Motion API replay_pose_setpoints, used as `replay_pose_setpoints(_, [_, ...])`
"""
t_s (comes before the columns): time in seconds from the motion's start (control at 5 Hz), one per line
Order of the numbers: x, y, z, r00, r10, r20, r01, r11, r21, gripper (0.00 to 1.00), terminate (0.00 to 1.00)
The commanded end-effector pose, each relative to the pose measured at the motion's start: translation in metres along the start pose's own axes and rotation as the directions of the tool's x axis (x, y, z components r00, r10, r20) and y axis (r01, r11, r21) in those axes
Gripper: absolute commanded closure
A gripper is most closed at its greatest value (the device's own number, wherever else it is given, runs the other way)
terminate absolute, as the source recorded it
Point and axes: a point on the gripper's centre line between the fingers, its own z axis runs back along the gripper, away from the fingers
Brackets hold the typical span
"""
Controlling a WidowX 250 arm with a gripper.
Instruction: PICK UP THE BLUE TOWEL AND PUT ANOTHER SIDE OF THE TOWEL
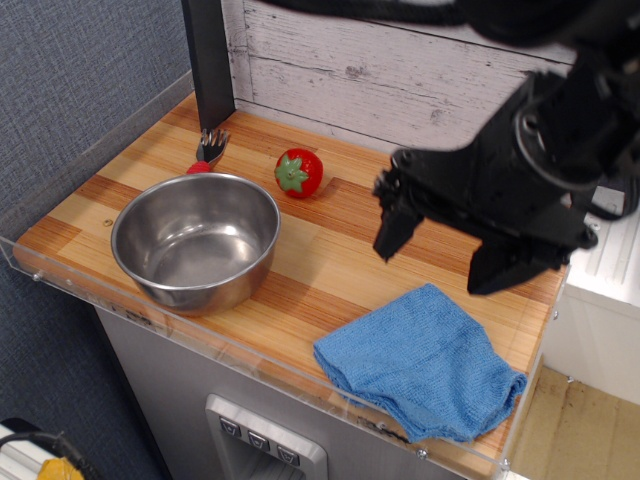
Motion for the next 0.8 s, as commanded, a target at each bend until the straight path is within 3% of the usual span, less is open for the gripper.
replay_pose_setpoints(0.0, [-0.007,-0.012,-0.024,0.998,0.03,-0.055,-0.033,0.998,-0.056,0.0,0.0])
replay_pose_setpoints(0.2, [-0.016,-0.007,-0.035,0.984,0.149,-0.096,-0.166,0.965,-0.203,0.0,0.0])
replay_pose_setpoints(0.6, [-0.03,-0.005,-0.046,0.973,0.19,-0.128,-0.218,0.941,-0.258,0.0,0.0])
